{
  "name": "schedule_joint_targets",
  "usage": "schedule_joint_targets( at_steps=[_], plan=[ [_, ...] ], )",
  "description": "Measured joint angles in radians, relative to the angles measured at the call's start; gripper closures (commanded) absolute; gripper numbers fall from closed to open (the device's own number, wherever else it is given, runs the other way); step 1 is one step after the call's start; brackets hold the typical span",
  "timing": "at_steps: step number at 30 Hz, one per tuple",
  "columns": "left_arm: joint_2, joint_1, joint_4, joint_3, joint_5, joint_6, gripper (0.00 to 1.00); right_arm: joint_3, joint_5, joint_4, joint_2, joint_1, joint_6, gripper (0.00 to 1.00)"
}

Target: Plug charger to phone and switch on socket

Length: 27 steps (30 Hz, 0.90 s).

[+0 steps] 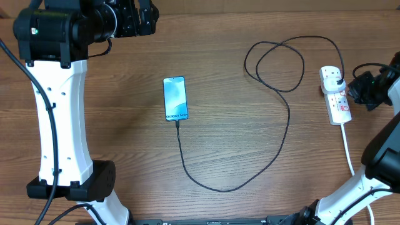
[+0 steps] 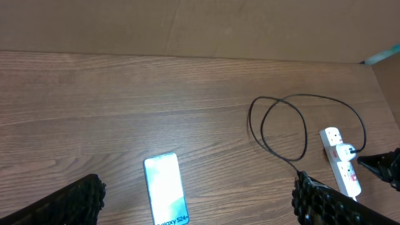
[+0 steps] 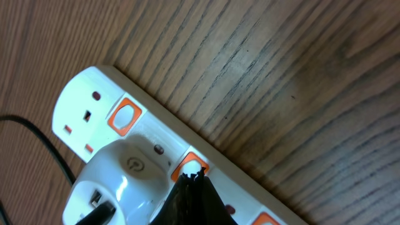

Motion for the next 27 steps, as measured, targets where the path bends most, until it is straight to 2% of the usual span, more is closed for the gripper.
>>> schedule_joint_targets(
  at_steps=[27],
  plan=[
    [0.000,0.000,0.000,0.000,0.000,0.000,0.00,0.000,-0.061,0.052,0.032,0.000,0.043,0.96]
  ],
)
